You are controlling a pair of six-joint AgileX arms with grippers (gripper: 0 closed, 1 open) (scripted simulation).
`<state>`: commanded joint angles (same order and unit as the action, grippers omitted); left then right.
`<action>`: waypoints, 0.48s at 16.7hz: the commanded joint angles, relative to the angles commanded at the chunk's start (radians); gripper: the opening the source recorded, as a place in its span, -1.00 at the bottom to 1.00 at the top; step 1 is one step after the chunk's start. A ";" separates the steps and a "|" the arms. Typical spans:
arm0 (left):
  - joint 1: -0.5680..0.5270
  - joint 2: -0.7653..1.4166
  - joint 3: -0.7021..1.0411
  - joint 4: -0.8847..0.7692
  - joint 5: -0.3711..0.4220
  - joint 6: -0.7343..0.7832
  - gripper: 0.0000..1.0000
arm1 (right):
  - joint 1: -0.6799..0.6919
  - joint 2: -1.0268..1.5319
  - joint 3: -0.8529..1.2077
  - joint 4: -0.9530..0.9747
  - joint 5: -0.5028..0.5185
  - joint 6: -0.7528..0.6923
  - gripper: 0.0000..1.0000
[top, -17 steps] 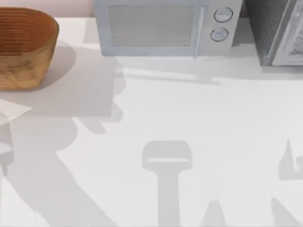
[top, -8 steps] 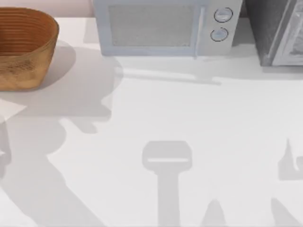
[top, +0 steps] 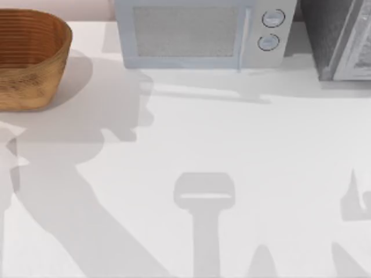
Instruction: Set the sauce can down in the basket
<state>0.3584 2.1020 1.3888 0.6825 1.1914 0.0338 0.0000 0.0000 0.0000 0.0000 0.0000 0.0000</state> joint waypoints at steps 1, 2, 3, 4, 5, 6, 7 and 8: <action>0.000 0.000 0.000 0.000 0.000 0.000 -1.00 | 0.000 0.000 0.000 0.000 0.000 0.000 1.00; 0.000 0.000 0.000 0.000 0.000 0.000 -1.00 | 0.000 0.000 0.000 0.000 0.000 0.000 1.00; 0.000 0.000 0.000 0.000 0.000 0.000 -0.85 | 0.000 0.000 0.000 0.000 0.000 0.000 1.00; 0.000 0.000 0.000 0.000 0.000 0.000 -0.70 | 0.000 0.000 0.000 0.000 0.000 0.000 1.00; 0.000 0.000 0.000 0.000 0.000 0.000 -0.55 | 0.000 0.000 0.000 0.000 0.000 0.000 1.00; 0.000 0.000 0.000 0.000 0.000 0.000 -0.40 | 0.000 0.000 0.000 0.000 0.000 0.000 1.00; 0.000 0.000 0.000 0.000 0.000 0.000 -0.25 | 0.000 0.000 0.000 0.000 0.000 0.000 1.00; 0.000 0.000 0.000 0.000 0.000 0.000 -0.10 | 0.000 0.000 0.000 0.000 0.000 0.000 1.00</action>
<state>0.3584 2.1020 1.3888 0.6825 1.1914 0.0338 0.0000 0.0000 0.0000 0.0000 0.0000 0.0000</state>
